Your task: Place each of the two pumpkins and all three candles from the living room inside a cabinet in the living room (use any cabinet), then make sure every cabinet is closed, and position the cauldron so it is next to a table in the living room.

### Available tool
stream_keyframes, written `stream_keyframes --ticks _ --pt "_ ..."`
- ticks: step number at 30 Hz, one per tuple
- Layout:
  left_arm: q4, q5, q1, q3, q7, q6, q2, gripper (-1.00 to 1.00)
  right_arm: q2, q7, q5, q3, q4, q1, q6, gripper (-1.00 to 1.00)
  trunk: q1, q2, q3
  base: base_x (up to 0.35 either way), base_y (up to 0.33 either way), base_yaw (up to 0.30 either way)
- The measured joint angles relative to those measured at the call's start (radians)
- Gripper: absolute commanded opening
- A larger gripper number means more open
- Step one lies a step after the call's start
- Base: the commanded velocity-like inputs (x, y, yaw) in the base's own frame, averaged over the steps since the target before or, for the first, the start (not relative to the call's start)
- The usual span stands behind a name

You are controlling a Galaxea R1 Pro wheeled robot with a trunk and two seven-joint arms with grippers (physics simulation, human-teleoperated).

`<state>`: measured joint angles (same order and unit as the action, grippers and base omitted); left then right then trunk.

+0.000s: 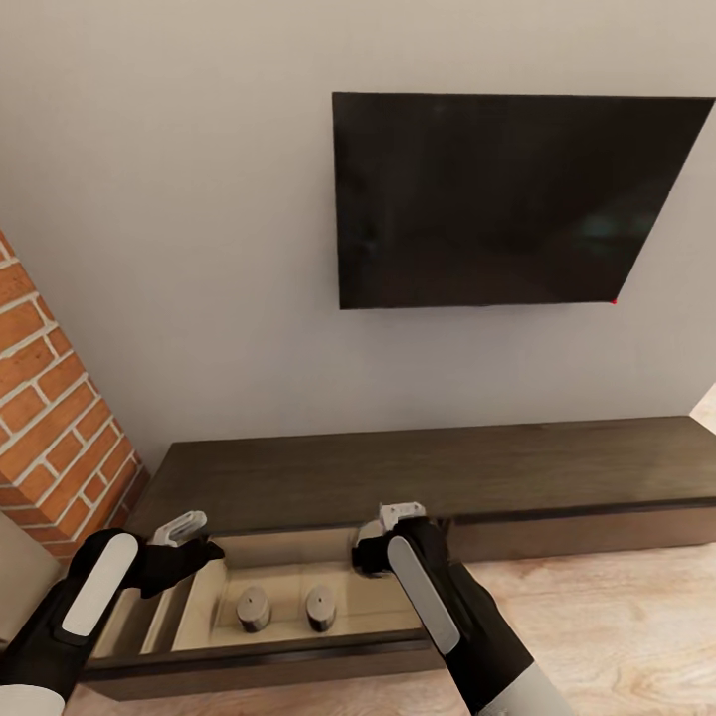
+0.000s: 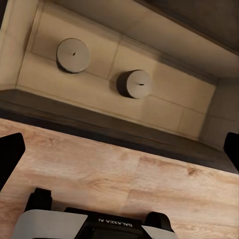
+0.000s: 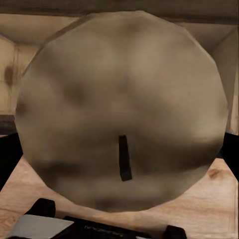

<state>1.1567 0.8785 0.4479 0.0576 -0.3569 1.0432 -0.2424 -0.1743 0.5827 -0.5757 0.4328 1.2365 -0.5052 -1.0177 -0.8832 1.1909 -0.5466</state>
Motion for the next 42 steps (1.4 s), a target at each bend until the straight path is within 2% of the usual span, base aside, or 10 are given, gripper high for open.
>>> stream_keyframes --ticks 6,11,14,17,19,24,40,42 --pt "0.000 0.000 0.000 -0.001 0.000 0.000 0.000 1.00 0.000 -0.001 -0.006 -0.004 -0.197 -0.067 0.008 -1.00 0.000 0.000 0.000 0.009 -0.002 0.000" --pt "0.001 0.000 0.000 -0.001 0.000 0.000 0.000 1.00 0.000 -0.002 -0.011 -0.004 -0.257 -0.087 0.015 -1.00 0.000 0.000 0.000 0.000 0.000 0.000" --pt "0.001 0.000 0.000 0.000 0.000 0.001 0.000 1.00 0.000 -0.003 -0.007 -0.006 -0.337 -0.114 0.059 -1.00 0.000 0.000 0.000 0.011 0.000 0.000" --pt "0.001 0.000 0.000 0.002 0.000 0.000 0.000 1.00 0.000 -0.006 -0.010 -0.009 -0.533 -0.192 0.140 -1.00 0.000 0.000 0.000 0.147 0.000 0.000" --pt "0.001 0.000 0.000 0.003 0.000 0.000 0.000 1.00 0.000 -0.008 -0.016 -0.009 -0.564 -0.204 0.158 -1.00 0.000 0.000 0.000 0.259 0.000 0.000" --pt "0.001 0.000 0.000 0.005 0.001 0.001 0.000 1.00 0.000 -0.011 -0.015 -0.009 -0.594 -0.214 0.175 -1.00 0.000 0.000 0.000 0.144 0.000 0.000" --pt "0.003 0.001 0.000 0.004 0.001 0.001 0.000 1.00 0.000 -0.012 -0.014 -0.009 -0.601 -0.215 0.177 -1.00 0.000 0.000 0.000 0.060 0.000 0.000" --pt "0.004 0.001 0.000 0.004 0.001 0.002 0.000 1.00 0.000 -0.012 -0.013 -0.008 -0.601 -0.215 0.177 -1.00 -0.008 0.014 -0.006 0.002 0.000 0.000"
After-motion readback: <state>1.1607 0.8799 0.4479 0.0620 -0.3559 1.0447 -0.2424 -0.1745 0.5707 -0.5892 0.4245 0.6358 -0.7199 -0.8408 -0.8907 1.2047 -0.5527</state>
